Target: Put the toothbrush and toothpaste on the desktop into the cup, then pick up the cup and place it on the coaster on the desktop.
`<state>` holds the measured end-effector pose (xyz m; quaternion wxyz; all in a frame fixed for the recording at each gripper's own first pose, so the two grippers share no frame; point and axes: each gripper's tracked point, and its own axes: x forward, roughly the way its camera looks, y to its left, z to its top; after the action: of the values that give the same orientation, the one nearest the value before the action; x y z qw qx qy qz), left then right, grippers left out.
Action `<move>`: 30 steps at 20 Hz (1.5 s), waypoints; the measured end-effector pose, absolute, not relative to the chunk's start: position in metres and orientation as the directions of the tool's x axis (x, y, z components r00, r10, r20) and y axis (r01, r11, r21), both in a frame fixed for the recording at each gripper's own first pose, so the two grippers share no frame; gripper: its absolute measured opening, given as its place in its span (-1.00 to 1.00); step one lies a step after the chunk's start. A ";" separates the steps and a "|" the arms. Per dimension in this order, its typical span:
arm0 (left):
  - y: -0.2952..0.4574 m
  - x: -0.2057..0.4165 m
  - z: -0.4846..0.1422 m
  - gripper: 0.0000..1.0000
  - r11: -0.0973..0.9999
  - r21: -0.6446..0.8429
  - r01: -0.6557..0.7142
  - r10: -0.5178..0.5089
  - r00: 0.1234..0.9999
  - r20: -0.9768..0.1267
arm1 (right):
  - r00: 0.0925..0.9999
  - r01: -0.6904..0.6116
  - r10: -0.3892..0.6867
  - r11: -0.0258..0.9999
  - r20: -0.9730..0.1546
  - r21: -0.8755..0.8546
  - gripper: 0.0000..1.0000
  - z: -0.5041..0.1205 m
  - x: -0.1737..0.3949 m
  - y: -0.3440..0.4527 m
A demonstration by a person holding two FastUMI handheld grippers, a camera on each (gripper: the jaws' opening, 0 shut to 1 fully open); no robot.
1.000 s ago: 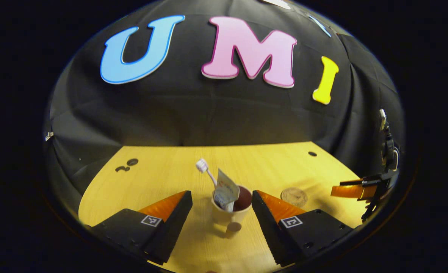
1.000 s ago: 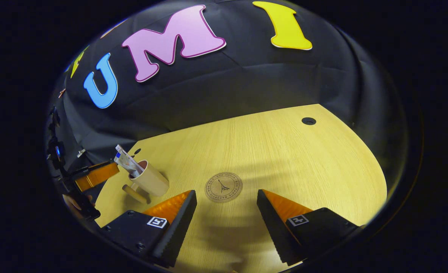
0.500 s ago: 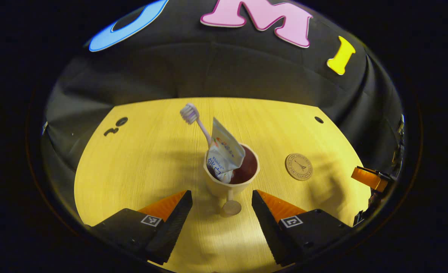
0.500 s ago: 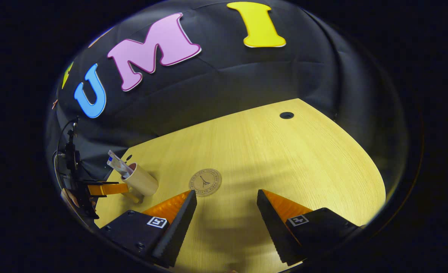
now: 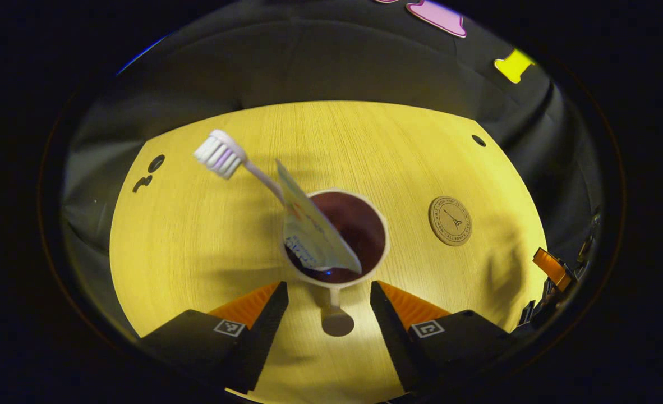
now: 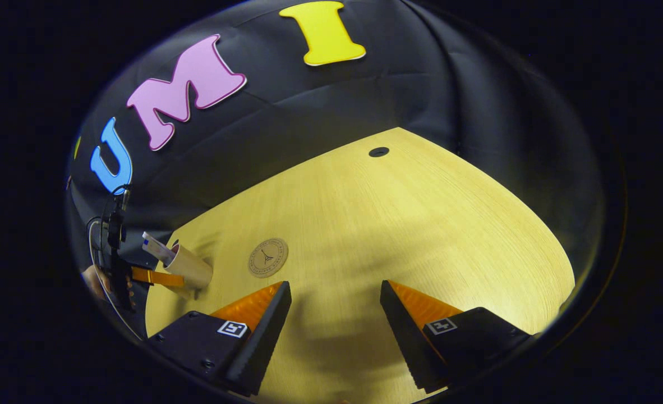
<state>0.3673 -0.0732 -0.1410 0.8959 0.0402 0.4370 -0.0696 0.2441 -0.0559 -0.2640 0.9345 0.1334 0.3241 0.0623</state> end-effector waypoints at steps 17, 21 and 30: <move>-0.075 0.367 -0.156 -0.52 0.991 0.029 0.132 -0.043 0.512 -0.858 | 0.773 0.017 0.187 0.949 -0.607 0.314 0.97 -0.270 0.221 -0.078; -0.081 0.363 -0.153 -0.59 0.988 0.021 0.154 -0.065 0.532 -0.844 | 0.775 0.011 0.189 0.950 -0.603 0.312 0.97 -0.266 0.216 -0.078; -0.152 0.370 -0.124 -0.60 0.937 0.087 0.339 -0.128 0.563 -0.816 | 0.809 0.048 0.146 0.949 -0.569 0.312 0.97 -0.245 0.216 -0.101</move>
<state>0.3702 -0.1518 -0.1239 0.8763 0.1175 0.4478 -0.1333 0.2162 -0.1012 -0.2449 0.9380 0.1578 0.3077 0.0260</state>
